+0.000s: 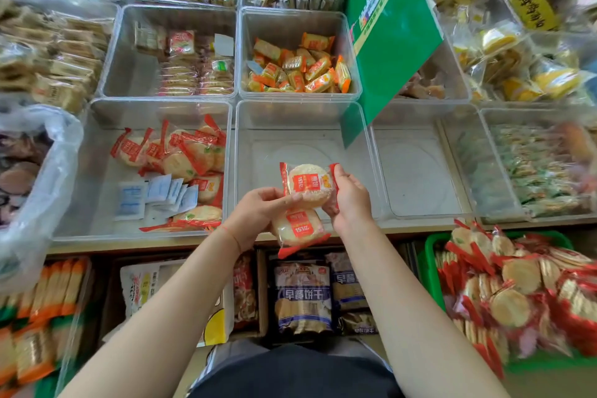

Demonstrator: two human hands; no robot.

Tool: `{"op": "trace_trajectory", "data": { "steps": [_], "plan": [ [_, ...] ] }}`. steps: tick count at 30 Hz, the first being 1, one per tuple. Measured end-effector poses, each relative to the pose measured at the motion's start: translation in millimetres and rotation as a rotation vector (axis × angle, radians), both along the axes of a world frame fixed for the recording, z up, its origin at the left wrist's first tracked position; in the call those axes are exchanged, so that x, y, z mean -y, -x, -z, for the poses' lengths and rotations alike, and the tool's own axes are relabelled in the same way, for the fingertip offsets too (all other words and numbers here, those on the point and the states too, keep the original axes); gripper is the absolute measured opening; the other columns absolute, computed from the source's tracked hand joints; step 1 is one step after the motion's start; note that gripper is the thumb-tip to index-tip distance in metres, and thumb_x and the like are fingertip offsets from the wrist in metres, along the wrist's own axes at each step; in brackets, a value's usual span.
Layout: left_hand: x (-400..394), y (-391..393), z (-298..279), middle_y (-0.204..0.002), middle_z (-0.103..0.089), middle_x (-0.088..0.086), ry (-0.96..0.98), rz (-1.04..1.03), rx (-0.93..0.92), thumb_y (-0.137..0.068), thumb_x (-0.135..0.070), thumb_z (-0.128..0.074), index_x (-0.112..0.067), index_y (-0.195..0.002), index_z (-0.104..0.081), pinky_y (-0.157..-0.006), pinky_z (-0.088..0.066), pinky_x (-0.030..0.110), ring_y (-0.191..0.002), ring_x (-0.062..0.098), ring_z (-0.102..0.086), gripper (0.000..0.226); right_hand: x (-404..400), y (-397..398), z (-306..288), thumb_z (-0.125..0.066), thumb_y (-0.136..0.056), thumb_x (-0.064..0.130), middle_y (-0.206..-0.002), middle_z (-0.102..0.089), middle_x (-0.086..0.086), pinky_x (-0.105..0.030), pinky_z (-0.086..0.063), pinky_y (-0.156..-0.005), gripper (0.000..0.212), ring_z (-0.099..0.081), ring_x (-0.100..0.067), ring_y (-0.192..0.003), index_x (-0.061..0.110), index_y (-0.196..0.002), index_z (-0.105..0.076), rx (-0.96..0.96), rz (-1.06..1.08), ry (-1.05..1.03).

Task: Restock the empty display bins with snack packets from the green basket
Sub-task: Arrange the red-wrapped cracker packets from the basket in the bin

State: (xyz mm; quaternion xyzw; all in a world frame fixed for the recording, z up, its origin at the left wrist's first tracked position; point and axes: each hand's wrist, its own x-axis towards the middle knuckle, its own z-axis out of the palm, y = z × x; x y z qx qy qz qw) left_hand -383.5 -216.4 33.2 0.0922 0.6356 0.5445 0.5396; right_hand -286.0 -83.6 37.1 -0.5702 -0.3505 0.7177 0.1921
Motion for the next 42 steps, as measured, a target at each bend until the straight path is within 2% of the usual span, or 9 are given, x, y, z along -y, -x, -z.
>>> {"op": "trace_trajectory", "data": {
  "steps": [5,11,16,21,24,28,36,39,42],
  "plan": [
    [-8.6,13.6,4.3,-0.076,-0.069,0.007,0.017,0.012,0.044,-0.084,-0.025,-0.074,-0.009,-0.086,-0.065,-0.052,-0.052,0.025,-0.060,0.017,-0.065,0.020,-12.4,6.3,0.8,-0.055,-0.100,0.039,-0.081,-0.069,-0.001,-0.023,-0.050,-0.050,0.025,-0.069,-0.012,-0.070,0.016,-0.093,-0.065,0.095,-0.026,-0.126],
    [-18.8,28.3,2.5,-0.085,-0.074,0.008,0.114,0.203,-0.116,-0.089,-0.023,-0.072,-0.005,-0.098,-0.071,-0.073,-0.058,0.035,-0.075,0.020,-0.070,0.020,-26.8,2.7,16.0,-0.052,-0.101,0.040,-0.070,-0.064,0.004,-0.027,-0.049,-0.049,0.030,-0.063,-0.012,-0.063,0.015,-0.086,-0.062,0.383,-0.303,-0.903],
    [-35.5,40.8,4.9,-0.083,-0.069,0.002,0.085,0.150,-0.379,-0.088,-0.017,-0.073,-0.011,-0.092,-0.070,-0.058,-0.052,0.018,-0.071,0.013,-0.064,0.008,-43.9,9.4,6.0,-0.074,-0.077,0.052,-0.069,-0.060,-0.004,-0.022,-0.031,-0.040,0.050,-0.043,-0.008,-0.042,0.006,-0.090,-0.059,0.022,-0.386,-0.062],
    [-38.6,70.9,32.1,-0.101,-0.070,0.000,0.116,0.200,-0.971,-0.088,-0.026,-0.071,-0.024,-0.110,-0.063,-0.076,-0.056,0.036,-0.090,0.021,-0.065,0.023,-72.8,13.5,21.3,-0.064,-0.094,0.043,-0.097,-0.070,-0.006,-0.034,-0.056,-0.068,0.031,-0.066,-0.017,-0.079,0.013,-0.099,-0.062,0.270,-0.396,-0.352],
    [-37.3,69.5,58.6,-0.106,-0.069,0.001,0.227,0.497,-1.231,-0.092,-0.037,-0.066,-0.024,-0.128,-0.053,-0.074,-0.054,0.037,-0.093,0.027,-0.065,0.041,-74.1,20.0,34.7,-0.052,-0.101,0.032,-0.115,-0.066,-0.006,-0.036,-0.061,-0.075,0.023,-0.066,-0.020,-0.099,0.016,-0.118,-0.055,0.344,-0.622,-0.377],
    [-42.6,65.3,83.0,-0.098,-0.058,0.002,0.405,0.863,-1.239,-0.094,-0.030,-0.063,-0.019,-0.108,-0.065,-0.076,-0.049,0.035,-0.097,0.029,-0.063,0.019,-59.0,34.1,55.9,-0.059,-0.096,0.020,-0.109,-0.068,-0.010,-0.044,-0.058,-0.084,0.024,-0.066,-0.027,-0.097,0.012,-0.118,-0.063,0.498,-0.903,-0.570],
    [-52.2,49.1,55.4,-0.129,-0.062,0.007,0.661,1.480,-0.972,-0.103,-0.043,-0.029,-0.012,-0.123,-0.065,-0.107,-0.038,0.042,-0.121,0.028,-0.054,0.052,-29.0,43.4,72.8,-0.071,-0.089,0.029,-0.096,-0.069,-0.002,-0.030,-0.047,-0.078,0.018,-0.061,-0.022,-0.090,0.016,-0.102,-0.073,0.537,-1.149,-0.644],
    [-31.9,46.7,42.2,-0.117,-0.067,0.005,0.554,1.342,-1.225,-0.100,-0.029,-0.030,-0.016,-0.114,-0.067,-0.113,-0.027,0.044,-0.116,0.025,-0.058,0.041,-17.8,47.1,77.5,-0.065,-0.090,0.020,-0.109,-0.072,0.001,-0.033,-0.050,-0.093,0.022,-0.063,-0.020,-0.105,0.022,-0.111,-0.073,0.531,-1.360,-0.601],
    [9.7,48.6,50.9,-0.101,-0.069,0.002,0.280,0.864,-1.566,-0.087,-0.032,-0.031,-0.019,-0.103,-0.071,-0.110,-0.030,0.045,-0.106,0.026,-0.060,0.044,-7.8,49.2,65.4,-0.055,-0.091,0.018,-0.123,-0.068,0.001,-0.036,-0.047,-0.102,0.035,-0.059,-0.019,-0.115,0.023,-0.123,-0.068,0.540,-1.522,-0.524]
  ]
}}
